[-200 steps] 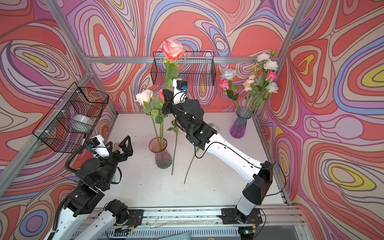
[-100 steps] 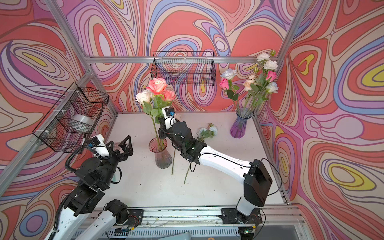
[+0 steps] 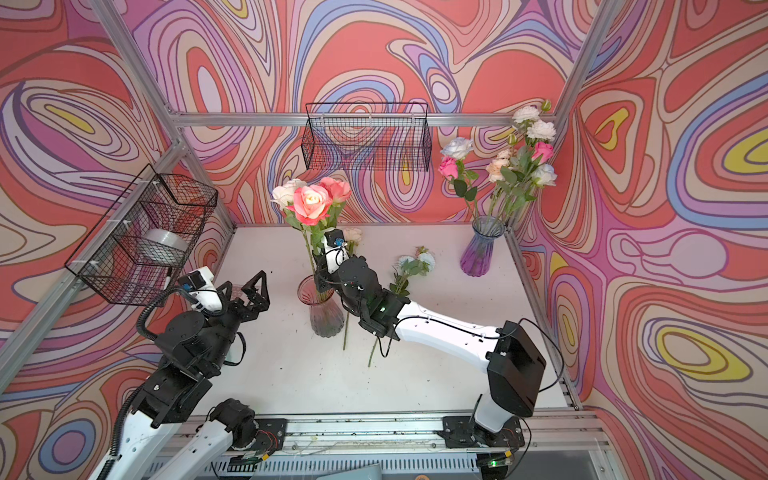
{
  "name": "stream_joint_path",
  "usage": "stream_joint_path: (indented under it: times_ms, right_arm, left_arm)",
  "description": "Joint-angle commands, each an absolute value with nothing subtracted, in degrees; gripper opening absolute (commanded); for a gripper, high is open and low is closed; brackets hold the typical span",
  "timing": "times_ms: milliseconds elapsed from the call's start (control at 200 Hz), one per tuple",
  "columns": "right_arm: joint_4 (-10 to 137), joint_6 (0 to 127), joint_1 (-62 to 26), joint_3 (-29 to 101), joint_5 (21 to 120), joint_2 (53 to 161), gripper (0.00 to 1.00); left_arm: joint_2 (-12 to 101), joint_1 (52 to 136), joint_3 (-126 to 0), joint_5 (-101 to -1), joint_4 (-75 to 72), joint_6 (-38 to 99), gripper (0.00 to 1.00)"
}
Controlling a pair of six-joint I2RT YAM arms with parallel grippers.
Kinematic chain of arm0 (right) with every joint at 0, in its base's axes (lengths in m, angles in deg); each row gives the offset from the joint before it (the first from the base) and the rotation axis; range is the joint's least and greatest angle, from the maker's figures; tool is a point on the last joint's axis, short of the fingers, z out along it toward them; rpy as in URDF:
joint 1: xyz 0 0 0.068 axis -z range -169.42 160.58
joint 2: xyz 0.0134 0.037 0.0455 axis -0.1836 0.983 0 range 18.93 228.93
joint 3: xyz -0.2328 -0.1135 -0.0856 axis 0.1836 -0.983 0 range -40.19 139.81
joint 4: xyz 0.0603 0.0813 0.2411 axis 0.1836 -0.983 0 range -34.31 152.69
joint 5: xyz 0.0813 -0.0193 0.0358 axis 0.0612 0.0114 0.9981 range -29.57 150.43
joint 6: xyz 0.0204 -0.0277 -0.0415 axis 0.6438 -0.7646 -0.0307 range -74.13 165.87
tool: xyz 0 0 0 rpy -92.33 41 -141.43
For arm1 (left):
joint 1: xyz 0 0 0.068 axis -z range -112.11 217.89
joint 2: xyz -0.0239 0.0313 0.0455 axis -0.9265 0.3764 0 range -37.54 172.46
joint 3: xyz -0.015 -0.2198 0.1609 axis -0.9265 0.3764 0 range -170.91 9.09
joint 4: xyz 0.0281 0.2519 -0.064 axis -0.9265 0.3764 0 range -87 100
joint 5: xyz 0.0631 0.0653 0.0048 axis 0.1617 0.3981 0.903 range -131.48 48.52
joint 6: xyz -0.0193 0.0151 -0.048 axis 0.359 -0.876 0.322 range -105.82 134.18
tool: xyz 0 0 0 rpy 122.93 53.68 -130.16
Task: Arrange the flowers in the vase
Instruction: 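Lower the pink rose stem into the pink-red vase with the right gripper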
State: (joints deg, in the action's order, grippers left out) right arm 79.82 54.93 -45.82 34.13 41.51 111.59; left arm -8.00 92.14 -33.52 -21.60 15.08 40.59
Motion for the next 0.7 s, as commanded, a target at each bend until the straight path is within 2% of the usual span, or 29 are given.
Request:
stream_joint_path:
  times_ms: [0, 350, 691]
  right_arm:
    - [78.58, 55.19, -46.54, 33.75, 39.28, 109.33, 0.26]
    - [74.27, 58.01, -46.88, 31.05, 38.11, 105.30, 0.28]
    - [65.89, 61.08, -46.86, 29.15, 37.50, 100.80, 0.32]
  left_arm:
    - [-7.58, 91.62, -33.50, -22.10, 15.04, 41.22, 0.99]
    - [-7.05, 91.44, -33.67, -23.43, 15.04, 41.71, 0.99]
    - [-5.23, 91.35, -33.80, -29.27, 13.90, 42.30, 0.99]
